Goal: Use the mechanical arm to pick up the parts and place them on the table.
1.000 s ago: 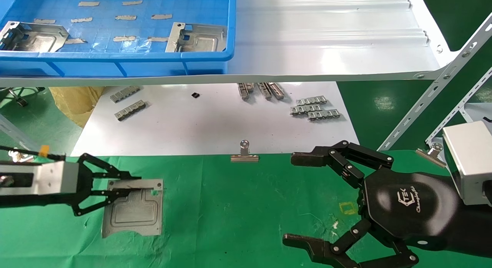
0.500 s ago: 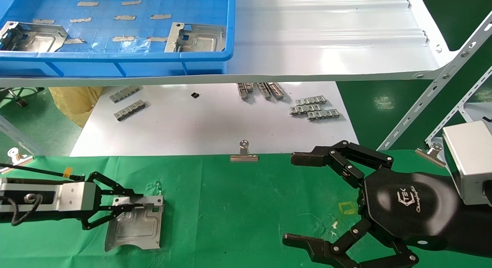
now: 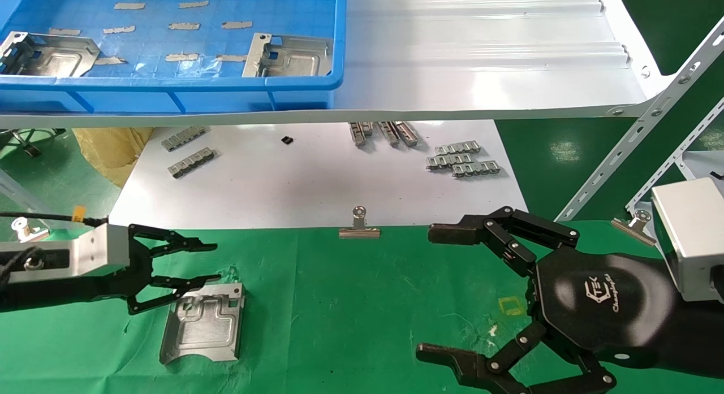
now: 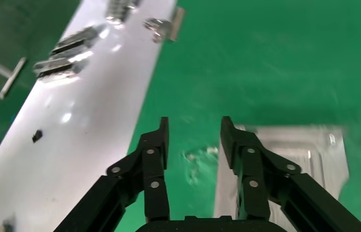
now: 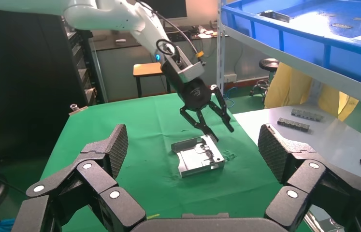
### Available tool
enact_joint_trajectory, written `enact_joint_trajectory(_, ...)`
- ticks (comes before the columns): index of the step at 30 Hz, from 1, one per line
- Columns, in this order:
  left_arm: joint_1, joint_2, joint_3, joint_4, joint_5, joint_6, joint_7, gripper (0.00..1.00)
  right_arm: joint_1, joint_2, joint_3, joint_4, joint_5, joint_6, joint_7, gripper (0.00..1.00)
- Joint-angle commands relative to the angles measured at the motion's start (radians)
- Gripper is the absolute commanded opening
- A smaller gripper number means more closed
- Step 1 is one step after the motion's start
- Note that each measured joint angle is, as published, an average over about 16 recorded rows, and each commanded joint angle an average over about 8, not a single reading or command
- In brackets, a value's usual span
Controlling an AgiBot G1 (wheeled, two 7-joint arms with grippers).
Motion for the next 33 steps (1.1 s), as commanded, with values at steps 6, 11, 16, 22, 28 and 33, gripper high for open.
enact_joint_trajectory(6, 0.038, -0.004, -0.023, -0.002, -0.047, 0.013, -0.053, 1.00, 0.000, 0.000, 0.000, 0.000, 0.000, 0.000, 0.000, 1.00)
enact_joint_trajectory(11, 0.035, -0.005, -0.023, -0.007, -0.044, 0.011, -0.051, 1.00, 0.000, 0.000, 0.000, 0.000, 0.000, 0.000, 0.000, 1.00)
enact_joint_trajectory(16, 0.054, -0.014, -0.042, -0.055, -0.056, 0.006, -0.087, 1.00, 0.000, 0.000, 0.000, 0.000, 0.000, 0.000, 0.000, 1.00)
enact_joint_trajectory(22, 0.104, -0.036, -0.088, -0.169, -0.087, -0.004, -0.177, 1.00, 0.000, 0.000, 0.000, 0.000, 0.000, 0.000, 0.000, 1.00)
enact_joint_trajectory(28, 0.156, -0.059, -0.138, -0.291, -0.119, -0.015, -0.273, 1.00, 0.000, 0.000, 0.000, 0.000, 0.000, 0.000, 0.000, 1.00)
enact_joint_trajectory(33, 0.199, -0.079, -0.179, -0.392, -0.147, -0.024, -0.352, 1.00, 0.000, 0.000, 0.000, 0.000, 0.000, 0.000, 0.000, 1.00)
